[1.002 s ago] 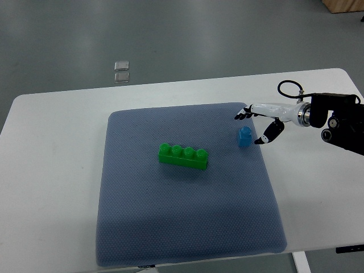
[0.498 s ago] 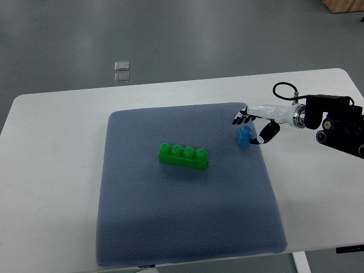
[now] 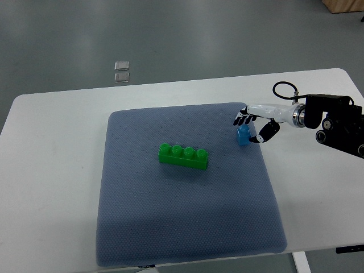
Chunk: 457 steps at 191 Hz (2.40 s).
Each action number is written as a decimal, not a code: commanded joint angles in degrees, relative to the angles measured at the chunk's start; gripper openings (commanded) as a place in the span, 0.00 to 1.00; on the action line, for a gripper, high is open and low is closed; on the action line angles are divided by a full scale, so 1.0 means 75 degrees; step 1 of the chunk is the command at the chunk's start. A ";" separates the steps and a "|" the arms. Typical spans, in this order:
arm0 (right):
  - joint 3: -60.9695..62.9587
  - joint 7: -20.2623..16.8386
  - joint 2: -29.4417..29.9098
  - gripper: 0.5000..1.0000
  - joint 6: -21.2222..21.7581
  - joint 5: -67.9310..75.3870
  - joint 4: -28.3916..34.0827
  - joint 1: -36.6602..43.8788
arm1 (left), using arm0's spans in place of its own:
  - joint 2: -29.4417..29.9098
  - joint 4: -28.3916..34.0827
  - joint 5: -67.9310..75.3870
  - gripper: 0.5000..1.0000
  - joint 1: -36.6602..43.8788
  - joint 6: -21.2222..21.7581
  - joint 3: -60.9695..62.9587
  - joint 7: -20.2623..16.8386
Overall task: Stack blue block on green block with right hand
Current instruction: 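Close the right hand fingers around the blue block, then lift the blue block and carry it over the green block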
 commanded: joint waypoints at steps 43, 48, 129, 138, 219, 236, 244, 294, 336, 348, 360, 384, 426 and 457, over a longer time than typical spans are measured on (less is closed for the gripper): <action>-0.0016 0.0012 0.0000 0.42 -0.0002 -0.0176 0.0000 -0.0011 | 0.0000 -0.0003 0.0000 1.00 0.0000 -0.0002 -0.0001 0.0000; -0.0016 0.0012 0.0000 0.42 -0.0002 -0.0187 0.0000 -0.0011 | 0.0000 0.0009 0.0000 1.00 0.0000 -0.0002 -0.0001 0.0000; -0.0028 0.0012 0.0082 0.33 -0.0072 -0.0222 0.0000 -0.0023 | 0.0000 -0.0003 0.0000 1.00 0.0000 -0.0002 -0.0001 0.0000; -0.0063 0.0012 0.0082 0.32 -0.0072 -0.0222 0.0000 -0.0023 | 0.0000 -0.0003 0.0000 1.00 0.0000 -0.0002 -0.0001 0.0000; -0.0121 0.0070 0.0082 0.08 -0.0177 -0.0316 -0.0046 0.0024 | 0.0000 0.0009 0.0000 1.00 0.0000 -0.0002 -0.0001 0.0000; -0.0121 0.0082 0.0082 0.00 -0.0306 -0.0316 -0.0046 0.0035 | 0.0000 -0.0003 0.0000 1.00 0.0000 -0.0002 -0.0001 0.0000; -0.0121 0.0094 0.0082 0.00 -0.0377 -0.0316 -0.0035 0.0047 | 0.0000 -0.0003 0.0000 1.00 0.0000 -0.0002 -0.0001 0.0000; -0.0110 0.0270 0.0094 0.00 -0.0740 -0.0304 0.0200 0.0469 | 0.0000 -0.0003 0.0000 1.00 0.0000 -0.0002 -0.0001 0.0000; -0.0110 0.0433 0.0187 0.00 -0.0775 -0.0539 0.0586 0.0984 | 0.0000 -0.0003 0.0000 1.00 0.0000 -0.0002 -0.0001 0.0000; -0.0110 0.0691 0.0339 0.00 -0.0775 -0.0668 0.0633 0.1043 | 0.0000 -0.0003 0.0000 1.00 0.0000 -0.0002 -0.0001 0.0000; -0.0110 0.0891 0.0445 0.00 -0.0775 -0.0855 0.0692 0.1067 | 0.0000 -0.0003 0.0000 1.00 0.0000 -0.0002 -0.0001 0.0000; -0.0110 0.1242 0.0492 0.00 -0.0763 -0.1242 0.0774 0.1102 | 0.0000 -0.0003 0.0000 1.00 0.0000 -0.0002 -0.0001 0.0000; -0.0121 0.1512 0.0668 0.00 -0.0705 -0.1359 0.0786 0.1196 | 0.0000 0.0009 0.0000 1.00 0.0000 -0.0002 -0.0001 0.0000; -0.0121 0.1723 0.0726 0.00 -0.0681 -0.1406 0.0891 0.1219 | 0.0000 -0.0003 0.0000 1.00 0.0000 -0.0002 -0.0001 0.0000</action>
